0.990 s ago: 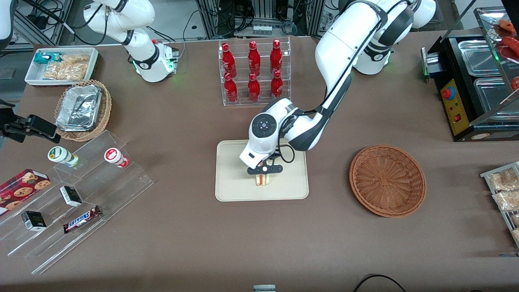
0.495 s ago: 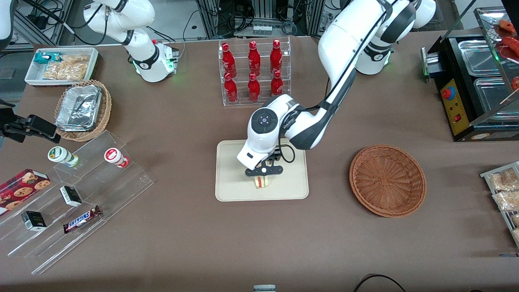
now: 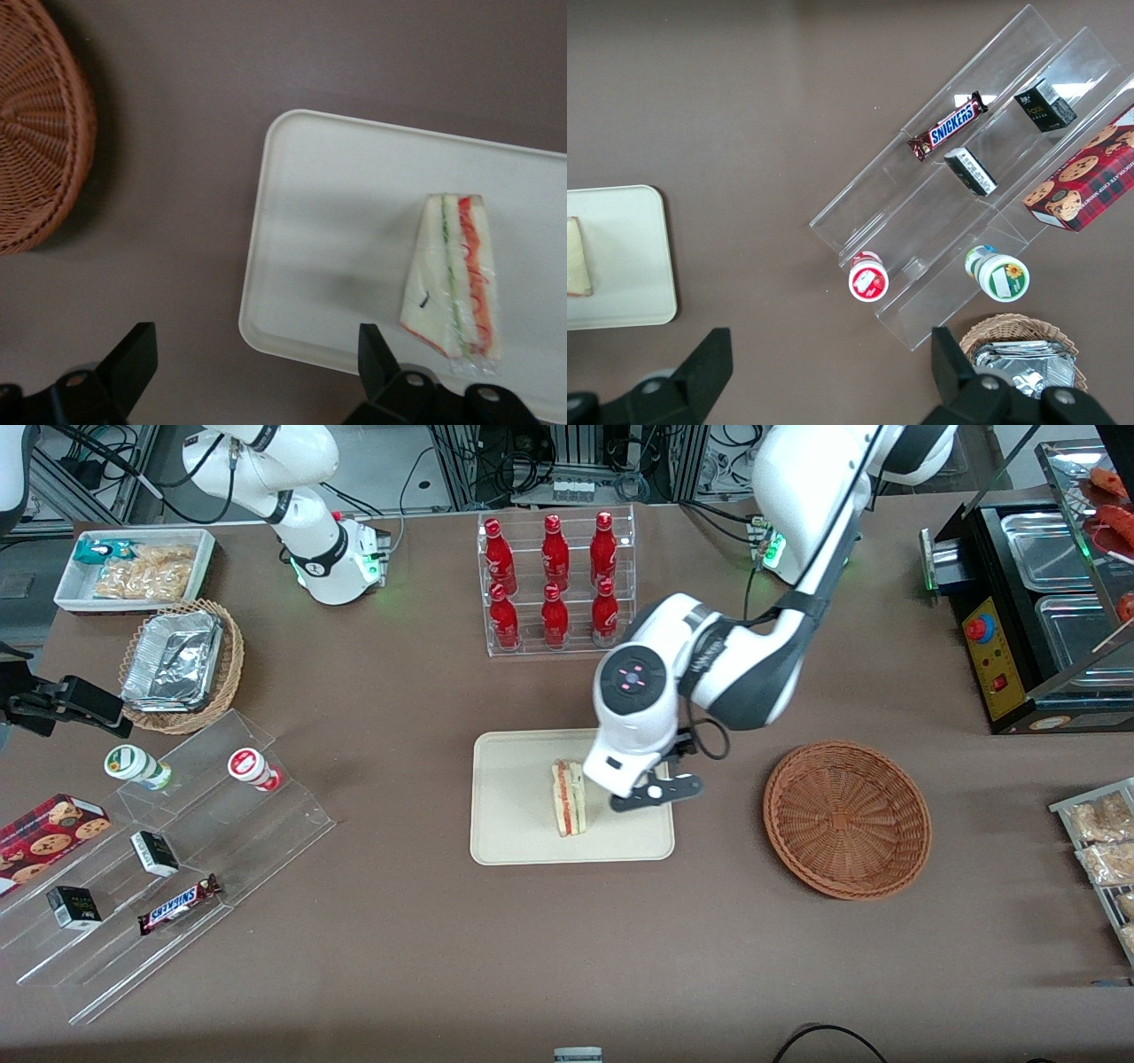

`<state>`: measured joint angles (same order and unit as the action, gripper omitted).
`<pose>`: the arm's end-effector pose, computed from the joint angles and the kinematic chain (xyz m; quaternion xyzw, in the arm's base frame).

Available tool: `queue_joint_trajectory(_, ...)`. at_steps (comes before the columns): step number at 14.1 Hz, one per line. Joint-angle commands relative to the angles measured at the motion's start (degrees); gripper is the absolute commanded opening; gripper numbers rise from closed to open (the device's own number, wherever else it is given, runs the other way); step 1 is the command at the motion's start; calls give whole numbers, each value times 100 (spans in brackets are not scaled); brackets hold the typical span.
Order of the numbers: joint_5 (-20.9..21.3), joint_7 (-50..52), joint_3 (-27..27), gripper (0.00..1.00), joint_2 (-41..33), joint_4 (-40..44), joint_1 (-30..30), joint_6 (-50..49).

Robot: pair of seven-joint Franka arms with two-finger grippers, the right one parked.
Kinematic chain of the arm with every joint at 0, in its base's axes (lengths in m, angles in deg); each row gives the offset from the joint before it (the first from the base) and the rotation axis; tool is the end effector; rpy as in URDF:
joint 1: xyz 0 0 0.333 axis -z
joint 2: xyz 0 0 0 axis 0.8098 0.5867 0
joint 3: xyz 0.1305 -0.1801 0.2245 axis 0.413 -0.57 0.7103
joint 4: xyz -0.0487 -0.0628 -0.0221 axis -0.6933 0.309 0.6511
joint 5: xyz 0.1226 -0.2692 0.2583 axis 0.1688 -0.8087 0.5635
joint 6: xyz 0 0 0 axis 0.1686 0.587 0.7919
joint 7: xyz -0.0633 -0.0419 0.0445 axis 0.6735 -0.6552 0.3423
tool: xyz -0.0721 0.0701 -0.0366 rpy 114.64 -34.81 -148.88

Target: Place sandwich from basket to tray

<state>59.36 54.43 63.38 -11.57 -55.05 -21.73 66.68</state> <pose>0.5725 -0.4029 0.3816 -0.9906 -0.1061 0.0478 0.0718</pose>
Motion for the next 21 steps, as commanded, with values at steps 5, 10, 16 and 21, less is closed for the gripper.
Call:
queue_joint_trajectory(5,-217,-1186,-46,100,-1398,-1535,-1088,-52)
queue_joint_trajectory(10,-331,-2610,-46,100,-2419,-2205,-1871,-498)
queue_joint_trajectory(16,-534,-4718,-433,100,-3245,-2179,-3285,-1273)
queue_joint_trajectory(21,-472,-5521,-389,100,-3563,-1969,-3577,-1274)
